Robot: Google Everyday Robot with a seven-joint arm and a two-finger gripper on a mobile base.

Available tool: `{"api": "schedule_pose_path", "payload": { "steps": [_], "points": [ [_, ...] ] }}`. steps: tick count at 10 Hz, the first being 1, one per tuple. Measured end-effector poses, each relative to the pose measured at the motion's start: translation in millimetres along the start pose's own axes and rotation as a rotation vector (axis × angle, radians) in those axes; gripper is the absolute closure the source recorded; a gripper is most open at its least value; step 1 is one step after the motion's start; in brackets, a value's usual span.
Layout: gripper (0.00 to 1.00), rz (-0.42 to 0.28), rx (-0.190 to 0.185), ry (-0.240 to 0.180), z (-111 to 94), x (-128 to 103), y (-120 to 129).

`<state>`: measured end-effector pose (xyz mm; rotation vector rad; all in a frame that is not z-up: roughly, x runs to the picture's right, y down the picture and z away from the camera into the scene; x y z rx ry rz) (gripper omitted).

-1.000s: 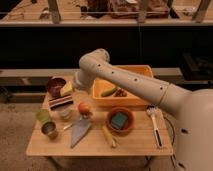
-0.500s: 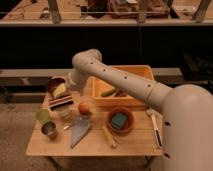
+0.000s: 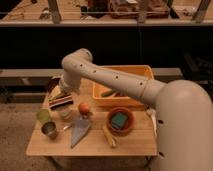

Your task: Place eraser in metal cup

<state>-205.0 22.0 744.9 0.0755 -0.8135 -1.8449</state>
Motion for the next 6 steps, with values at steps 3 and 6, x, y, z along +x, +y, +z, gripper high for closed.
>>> {"api": "schedule_pose_path", "payload": {
  "steps": [3, 6],
  "points": [
    [0.20, -0.223, 0.009, 0.143, -18, -5, 6],
    [0.20, -0.251, 0.027, 0.146, -21, -6, 3]
  ]
}}
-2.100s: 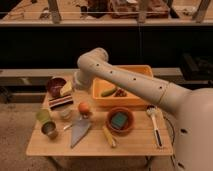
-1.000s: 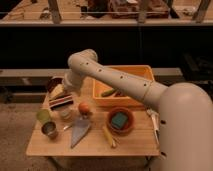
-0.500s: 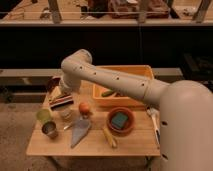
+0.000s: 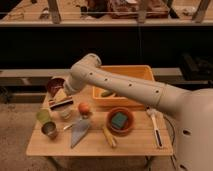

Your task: Place eraser in metal cup

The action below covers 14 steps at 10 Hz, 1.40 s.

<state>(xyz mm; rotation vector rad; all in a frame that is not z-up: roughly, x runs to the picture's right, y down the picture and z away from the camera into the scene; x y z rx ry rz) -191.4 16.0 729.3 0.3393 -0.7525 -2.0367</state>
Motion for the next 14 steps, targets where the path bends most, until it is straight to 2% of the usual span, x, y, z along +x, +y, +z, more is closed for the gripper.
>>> {"api": "schedule_pose_path", "payload": {
  "steps": [4, 6, 8, 10, 11, 12, 13, 14],
  "points": [
    [0.20, -0.007, -0.007, -0.008, -2, 0, 1],
    [0.20, -0.131, -0.016, -0.036, 2, 11, -4],
    [0.20, -0.306, -0.020, -0.086, 12, 24, -8],
    [0.20, -0.349, -0.017, -0.117, 25, 26, -9],
    [0.20, -0.371, -0.015, -0.142, 41, 22, -12],
    [0.20, -0.388, -0.023, -0.161, 59, 15, -11],
    [0.20, -0.397, -0.027, -0.167, 66, 12, -10],
    [0.20, -0.414, -0.046, -0.177, 74, 9, -7]
  ]
}}
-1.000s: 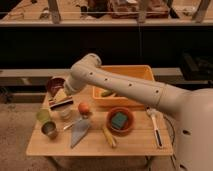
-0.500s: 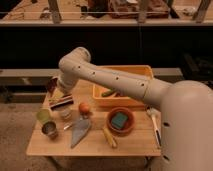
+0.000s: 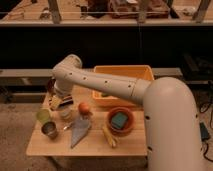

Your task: Place eraser in metal cup

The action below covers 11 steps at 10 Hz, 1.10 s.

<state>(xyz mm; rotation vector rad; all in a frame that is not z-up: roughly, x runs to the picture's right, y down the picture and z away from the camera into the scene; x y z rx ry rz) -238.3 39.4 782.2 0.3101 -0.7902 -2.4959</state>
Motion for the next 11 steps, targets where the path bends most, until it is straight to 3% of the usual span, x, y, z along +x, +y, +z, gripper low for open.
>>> {"api": "schedule_pose_path", "payload": {
  "steps": [6, 11],
  "points": [
    [0.21, -0.048, -0.033, -0.055, 21, -2, 5],
    [0.68, -0.071, -0.023, -0.062, 30, -3, 3]
  ]
}}
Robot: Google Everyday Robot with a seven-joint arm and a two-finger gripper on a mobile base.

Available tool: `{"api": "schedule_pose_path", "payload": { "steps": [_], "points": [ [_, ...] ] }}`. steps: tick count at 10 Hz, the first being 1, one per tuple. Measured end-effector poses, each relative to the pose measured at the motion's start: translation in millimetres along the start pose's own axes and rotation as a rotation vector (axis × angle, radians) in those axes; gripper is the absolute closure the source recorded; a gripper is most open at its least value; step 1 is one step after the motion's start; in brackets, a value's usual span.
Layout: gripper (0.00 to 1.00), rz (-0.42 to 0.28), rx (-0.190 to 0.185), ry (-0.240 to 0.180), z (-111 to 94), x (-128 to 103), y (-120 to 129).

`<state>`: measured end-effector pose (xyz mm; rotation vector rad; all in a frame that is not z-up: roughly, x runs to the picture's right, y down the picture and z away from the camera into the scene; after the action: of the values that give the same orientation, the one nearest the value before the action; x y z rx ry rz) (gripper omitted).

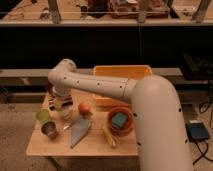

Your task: Place eraser in metal cup

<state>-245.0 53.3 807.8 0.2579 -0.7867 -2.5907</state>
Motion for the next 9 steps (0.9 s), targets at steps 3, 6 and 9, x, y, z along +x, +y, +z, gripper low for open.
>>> {"api": "schedule_pose_path", "payload": {
  "steps": [3, 6, 9],
  "points": [
    [0.98, 0.015, -0.024, 0.052, -5, -7, 2],
    [1.00, 0.033, -0.023, 0.091, -28, -5, 2],
    [1.00, 0.011, 0.004, 0.130, -73, 13, -7]
  ]
}}
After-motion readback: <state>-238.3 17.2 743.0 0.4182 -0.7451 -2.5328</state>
